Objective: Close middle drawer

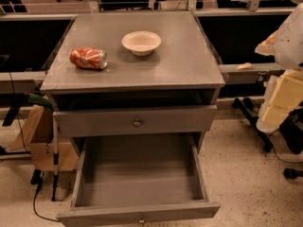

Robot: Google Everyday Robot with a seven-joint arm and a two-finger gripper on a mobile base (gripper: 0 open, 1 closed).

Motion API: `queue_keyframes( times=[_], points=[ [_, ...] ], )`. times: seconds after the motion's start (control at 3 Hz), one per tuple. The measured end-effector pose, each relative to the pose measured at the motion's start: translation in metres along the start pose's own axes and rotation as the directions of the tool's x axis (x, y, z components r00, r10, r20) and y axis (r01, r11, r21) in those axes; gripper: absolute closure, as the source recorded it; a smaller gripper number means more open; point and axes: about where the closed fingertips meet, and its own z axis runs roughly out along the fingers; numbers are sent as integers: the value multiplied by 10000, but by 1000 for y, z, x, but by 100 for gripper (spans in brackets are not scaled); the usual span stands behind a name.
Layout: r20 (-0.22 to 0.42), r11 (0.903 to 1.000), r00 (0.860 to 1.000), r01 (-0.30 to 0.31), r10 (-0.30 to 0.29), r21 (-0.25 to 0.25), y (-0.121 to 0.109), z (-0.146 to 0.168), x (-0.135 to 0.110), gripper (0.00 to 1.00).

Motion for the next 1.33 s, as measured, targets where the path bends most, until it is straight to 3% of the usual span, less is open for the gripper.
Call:
queue_keyframes(
  times=[0.33, 0.67, 1.0, 1.33],
  points=[
    [1, 10000, 10000, -1, 1, 0, 0, 0, 0, 0],
    [485, 9975, 9964, -701, 698, 52, 11, 14, 17, 0],
    [1619, 9883, 9752, -1527, 1511, -24, 46, 44, 46, 0],
    [2905, 9768, 9332, -2120, 2114, -300, 86, 98, 73, 0]
  ],
)
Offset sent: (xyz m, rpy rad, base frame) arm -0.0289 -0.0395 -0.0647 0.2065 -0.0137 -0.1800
